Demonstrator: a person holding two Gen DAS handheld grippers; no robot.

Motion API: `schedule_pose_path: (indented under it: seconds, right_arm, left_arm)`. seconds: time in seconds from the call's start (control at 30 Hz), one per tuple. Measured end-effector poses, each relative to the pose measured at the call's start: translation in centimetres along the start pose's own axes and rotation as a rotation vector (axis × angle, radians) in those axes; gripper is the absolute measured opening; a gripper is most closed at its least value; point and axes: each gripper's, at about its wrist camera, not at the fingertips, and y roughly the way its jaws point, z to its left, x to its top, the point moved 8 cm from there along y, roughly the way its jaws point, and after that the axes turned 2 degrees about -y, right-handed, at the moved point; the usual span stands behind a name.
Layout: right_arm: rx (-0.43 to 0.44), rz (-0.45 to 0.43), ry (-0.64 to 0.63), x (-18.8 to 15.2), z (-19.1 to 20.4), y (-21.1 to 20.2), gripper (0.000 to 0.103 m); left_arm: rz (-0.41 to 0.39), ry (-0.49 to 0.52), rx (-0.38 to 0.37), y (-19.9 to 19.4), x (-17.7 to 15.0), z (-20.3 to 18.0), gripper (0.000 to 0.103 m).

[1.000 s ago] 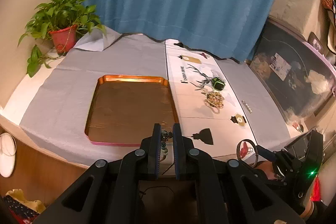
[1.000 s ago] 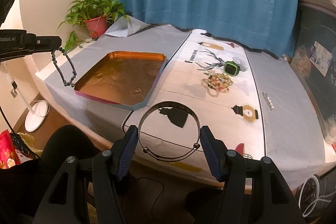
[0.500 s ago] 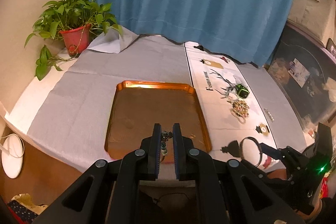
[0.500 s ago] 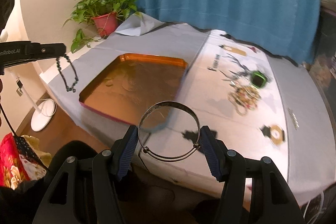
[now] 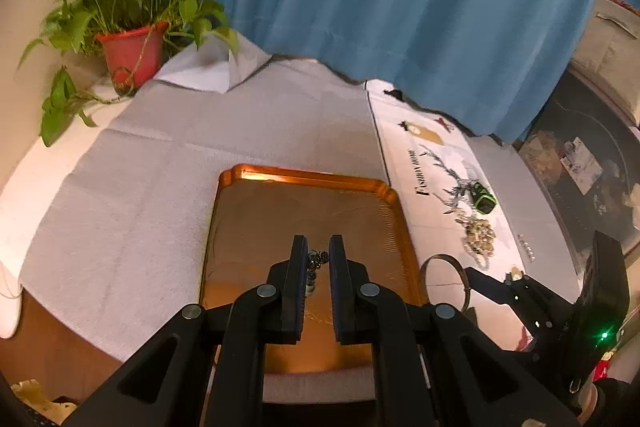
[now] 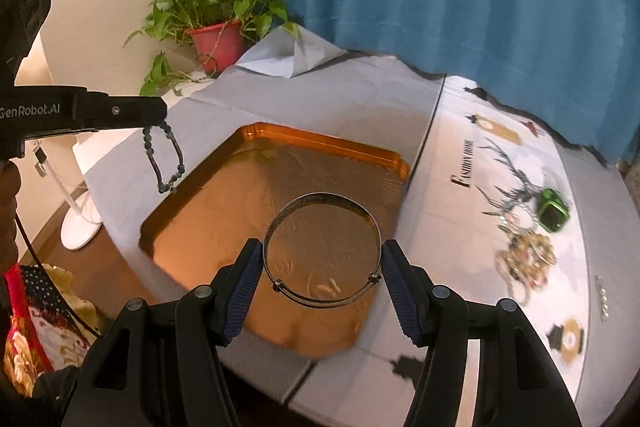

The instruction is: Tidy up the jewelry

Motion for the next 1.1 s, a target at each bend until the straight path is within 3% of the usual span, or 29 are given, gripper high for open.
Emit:
schedule_pose_path:
  seconds: [0.37,0.43,0.47,0.5,0.6,0.67,0.9,1.1]
  right_arm:
    - [0.032,0.077,-0.003,0.0,0.7,6.6,0.062]
    - [0.022,0.086,-0.006,-0.1,0.6,7.2,0.063]
    - [0.004,0.092,-0.01,-0.1,0.4,7.4,0.068]
    - [-0.015,0.1,-0.012,-0.2,0.4,7.5,0.079]
    - [-0.067,0.113,-0.022,-0.6,0.0,7.2,0.081]
    - [-0.063,0.121,-0.013,-1.2,-0.1,6.4,0.081]
    - [-0.086,0.135,0.063,-5.3,0.0,0.1,0.081]
    - [-0.13,0.064,0.091,-7.1,0.5,-7.2,0.081]
  left_arm:
    - [0.069,0.041,0.108,6.1,-1.1,1.6,0.01]
    - [0.081,0.069,0.162,6.8,-1.4,1.9,0.029]
    - [0.083,0.082,0.194,6.8,-1.6,2.1,0.068]
    - [0.072,0.102,0.249,6.6,-1.7,2.3,0.098]
    - [-0.025,0.172,0.349,4.9,-1.8,2.3,0.101]
    - [-0.001,0.207,0.37,4.4,-2.6,2.1,0.101]
    - [0.026,0.156,0.355,-0.8,-7.0,1.0,0.101]
    - [0.003,0.163,0.33,-6.1,-10.4,-1.7,0.101]
